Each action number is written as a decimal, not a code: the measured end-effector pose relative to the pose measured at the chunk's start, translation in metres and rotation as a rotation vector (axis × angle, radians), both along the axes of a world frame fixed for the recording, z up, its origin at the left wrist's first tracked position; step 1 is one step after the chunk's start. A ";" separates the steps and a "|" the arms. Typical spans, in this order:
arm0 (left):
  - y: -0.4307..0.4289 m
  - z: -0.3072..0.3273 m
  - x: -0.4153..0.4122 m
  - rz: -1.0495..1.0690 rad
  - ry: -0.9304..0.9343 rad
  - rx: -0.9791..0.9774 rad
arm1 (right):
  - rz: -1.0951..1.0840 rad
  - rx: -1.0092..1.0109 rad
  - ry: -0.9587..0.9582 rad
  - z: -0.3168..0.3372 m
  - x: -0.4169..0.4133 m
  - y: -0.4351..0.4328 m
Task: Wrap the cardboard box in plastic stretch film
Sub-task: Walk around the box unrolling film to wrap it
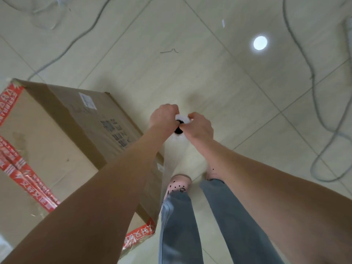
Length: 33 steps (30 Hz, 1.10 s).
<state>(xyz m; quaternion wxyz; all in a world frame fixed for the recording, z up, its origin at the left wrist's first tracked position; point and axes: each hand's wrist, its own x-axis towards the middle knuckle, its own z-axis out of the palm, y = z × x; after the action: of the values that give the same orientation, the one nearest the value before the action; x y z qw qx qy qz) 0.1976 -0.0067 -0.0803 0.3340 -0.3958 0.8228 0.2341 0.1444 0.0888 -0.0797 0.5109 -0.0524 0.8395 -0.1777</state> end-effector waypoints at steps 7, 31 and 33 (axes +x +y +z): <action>-0.014 0.002 0.010 0.592 0.072 -0.009 | 0.023 -0.095 0.104 0.007 -0.011 -0.027; -0.084 0.012 0.012 0.653 0.123 -0.032 | 0.220 -0.229 0.193 0.008 -0.015 -0.112; -0.092 0.013 0.021 0.807 0.133 -0.030 | 0.182 -0.253 0.176 0.006 -0.010 -0.125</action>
<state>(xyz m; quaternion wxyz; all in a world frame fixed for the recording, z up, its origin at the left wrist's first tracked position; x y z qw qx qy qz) 0.2184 -0.0989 -0.0678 0.1558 -0.6755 0.6246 0.3596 0.1344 -0.0363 -0.0738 0.4389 -0.2075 0.8436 -0.2297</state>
